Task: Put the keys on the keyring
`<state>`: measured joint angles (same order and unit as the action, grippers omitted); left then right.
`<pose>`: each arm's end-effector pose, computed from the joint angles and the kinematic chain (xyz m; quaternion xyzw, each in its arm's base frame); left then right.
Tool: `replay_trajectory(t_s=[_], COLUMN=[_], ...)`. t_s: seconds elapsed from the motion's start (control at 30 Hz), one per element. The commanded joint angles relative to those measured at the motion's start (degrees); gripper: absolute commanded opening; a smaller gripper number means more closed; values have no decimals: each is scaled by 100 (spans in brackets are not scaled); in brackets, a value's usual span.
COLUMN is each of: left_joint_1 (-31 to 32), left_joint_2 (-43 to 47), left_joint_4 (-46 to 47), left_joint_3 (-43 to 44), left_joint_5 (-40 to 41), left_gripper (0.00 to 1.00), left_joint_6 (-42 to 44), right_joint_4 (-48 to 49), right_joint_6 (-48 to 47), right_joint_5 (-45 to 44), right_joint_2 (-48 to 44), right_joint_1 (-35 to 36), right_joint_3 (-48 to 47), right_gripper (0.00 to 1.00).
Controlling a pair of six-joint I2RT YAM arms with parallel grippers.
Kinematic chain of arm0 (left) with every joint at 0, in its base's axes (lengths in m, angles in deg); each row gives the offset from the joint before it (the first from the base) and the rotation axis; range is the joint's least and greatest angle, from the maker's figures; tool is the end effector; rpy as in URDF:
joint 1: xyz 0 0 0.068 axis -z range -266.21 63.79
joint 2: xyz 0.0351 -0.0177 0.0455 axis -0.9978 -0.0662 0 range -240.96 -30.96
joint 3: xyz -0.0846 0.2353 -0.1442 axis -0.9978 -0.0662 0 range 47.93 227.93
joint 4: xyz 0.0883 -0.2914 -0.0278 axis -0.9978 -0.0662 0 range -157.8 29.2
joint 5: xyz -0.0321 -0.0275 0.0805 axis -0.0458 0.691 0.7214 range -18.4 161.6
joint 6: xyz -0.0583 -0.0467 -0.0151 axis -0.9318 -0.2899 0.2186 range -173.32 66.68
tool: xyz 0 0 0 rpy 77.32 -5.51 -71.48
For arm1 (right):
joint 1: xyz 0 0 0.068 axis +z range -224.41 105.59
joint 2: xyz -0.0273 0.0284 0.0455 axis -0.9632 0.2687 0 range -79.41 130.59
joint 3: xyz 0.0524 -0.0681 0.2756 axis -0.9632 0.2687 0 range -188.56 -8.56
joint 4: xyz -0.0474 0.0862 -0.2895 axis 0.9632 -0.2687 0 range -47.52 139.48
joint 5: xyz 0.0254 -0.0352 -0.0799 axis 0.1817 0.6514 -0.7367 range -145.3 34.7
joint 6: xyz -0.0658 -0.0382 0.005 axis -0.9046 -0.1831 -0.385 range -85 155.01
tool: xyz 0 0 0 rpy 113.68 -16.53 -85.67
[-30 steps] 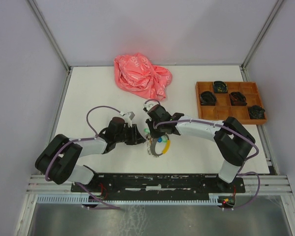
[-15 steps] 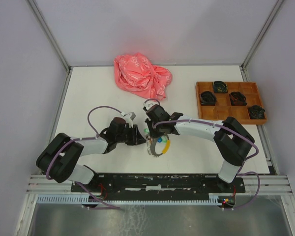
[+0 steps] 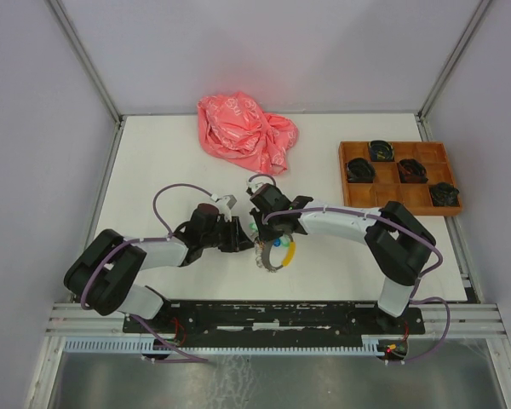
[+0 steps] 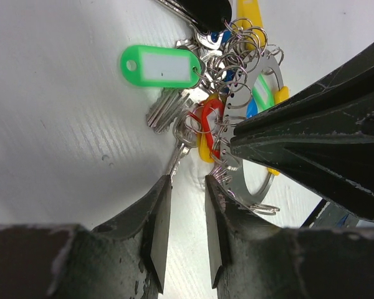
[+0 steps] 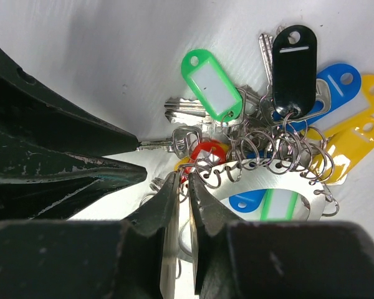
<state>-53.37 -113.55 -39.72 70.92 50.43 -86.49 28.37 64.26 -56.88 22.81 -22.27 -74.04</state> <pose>0.2296 -0.1759 0.0866 0.0772 0.8856 -0.3714 0.2679 0.2609 0.3328 0.1438 -0.1869 0.9425 0.1705 0.2186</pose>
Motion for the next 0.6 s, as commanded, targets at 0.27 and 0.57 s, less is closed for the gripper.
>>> replay_trajectory(t_s=[0.27,0.57], left_joint_1=[38,38], left_joint_2=[-16,-56], left_joint_4=[278,291], left_joint_3=[147,159], left_joint_5=[-52,-56], left_gripper=[34,34], left_joint_6=[-132,-129], right_joint_4=[-78,-54], right_joint_6=[-208,-391], right_joint_5=[-380,-193], right_joint_2=[-160,-202], right_joint_1=[85,192], right_joint_3=[-283,-273], right_gripper=[21,21])
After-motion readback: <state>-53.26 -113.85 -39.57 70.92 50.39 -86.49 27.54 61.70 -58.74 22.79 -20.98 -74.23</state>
